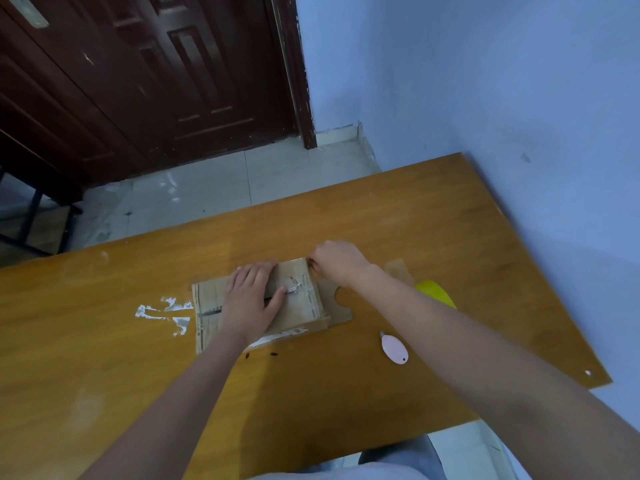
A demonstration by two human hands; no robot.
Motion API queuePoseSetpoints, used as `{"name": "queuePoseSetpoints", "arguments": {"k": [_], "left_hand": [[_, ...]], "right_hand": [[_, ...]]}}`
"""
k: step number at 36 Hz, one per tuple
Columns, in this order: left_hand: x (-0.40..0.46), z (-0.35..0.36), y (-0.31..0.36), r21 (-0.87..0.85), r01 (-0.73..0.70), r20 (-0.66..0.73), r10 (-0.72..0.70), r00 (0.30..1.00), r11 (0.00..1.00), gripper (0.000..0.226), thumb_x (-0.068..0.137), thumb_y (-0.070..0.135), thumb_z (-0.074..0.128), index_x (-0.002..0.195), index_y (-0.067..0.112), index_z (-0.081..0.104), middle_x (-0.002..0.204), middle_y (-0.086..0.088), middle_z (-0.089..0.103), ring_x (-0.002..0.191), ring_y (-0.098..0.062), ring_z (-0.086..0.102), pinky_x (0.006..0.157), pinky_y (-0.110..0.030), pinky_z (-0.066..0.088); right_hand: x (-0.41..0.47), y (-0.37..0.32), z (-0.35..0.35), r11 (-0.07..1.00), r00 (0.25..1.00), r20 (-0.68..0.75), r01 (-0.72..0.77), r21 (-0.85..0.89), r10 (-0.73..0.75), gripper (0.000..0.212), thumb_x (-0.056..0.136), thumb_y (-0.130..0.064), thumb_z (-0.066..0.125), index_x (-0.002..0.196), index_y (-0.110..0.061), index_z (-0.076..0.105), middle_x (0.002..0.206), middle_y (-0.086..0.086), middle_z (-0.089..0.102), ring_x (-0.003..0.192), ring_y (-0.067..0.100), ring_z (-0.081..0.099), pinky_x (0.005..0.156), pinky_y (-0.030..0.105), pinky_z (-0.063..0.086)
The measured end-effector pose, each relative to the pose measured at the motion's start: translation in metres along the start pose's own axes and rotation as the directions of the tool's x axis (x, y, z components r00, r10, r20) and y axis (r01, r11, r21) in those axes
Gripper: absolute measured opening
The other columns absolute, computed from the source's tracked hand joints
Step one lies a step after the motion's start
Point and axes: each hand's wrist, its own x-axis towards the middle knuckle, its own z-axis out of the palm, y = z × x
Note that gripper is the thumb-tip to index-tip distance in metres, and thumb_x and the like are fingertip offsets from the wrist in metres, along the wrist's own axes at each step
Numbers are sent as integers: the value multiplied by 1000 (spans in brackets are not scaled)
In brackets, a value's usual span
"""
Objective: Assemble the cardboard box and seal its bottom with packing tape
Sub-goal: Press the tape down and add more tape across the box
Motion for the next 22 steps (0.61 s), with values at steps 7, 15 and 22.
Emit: {"name": "queuePoseSetpoints", "arguments": {"k": [7, 15, 22], "left_hand": [[0, 1, 0, 2, 7, 10, -7, 1000, 1000, 64, 87, 58, 24, 134, 19, 46, 129, 0, 53, 125, -21, 42, 115, -36, 16], [0, 1, 1, 14, 7, 6, -7, 1000, 1000, 66, 87, 58, 23, 132, 17, 47, 128, -2, 54, 123, -23, 43, 114, -39, 18], [-1, 4, -1, 8, -3, 8, 3, 1000, 1000, 64, 88, 57, 24, 132, 17, 47, 127, -1, 54, 122, -23, 44, 114, -41, 21]], "right_hand": [[-11, -4, 15, 1000, 992, -122, 29, -8, -29, 19, 94, -3, 46, 108, -6, 59, 101, 10, 61, 88, 27, 60, 68, 36, 50], [-20, -16, 20, 1000, 993, -119, -13, -5, 12, 29, 93, 0, 41, 119, -5, 54, 114, 13, 59, 105, 28, 55, 90, 38, 44], [-31, -19, 20, 993, 998, 27, -58, 100, 56, 52, 94, -12, 43, 145, -5, 31, 147, 13, 36, 136, 28, 32, 115, 44, 23]]}}
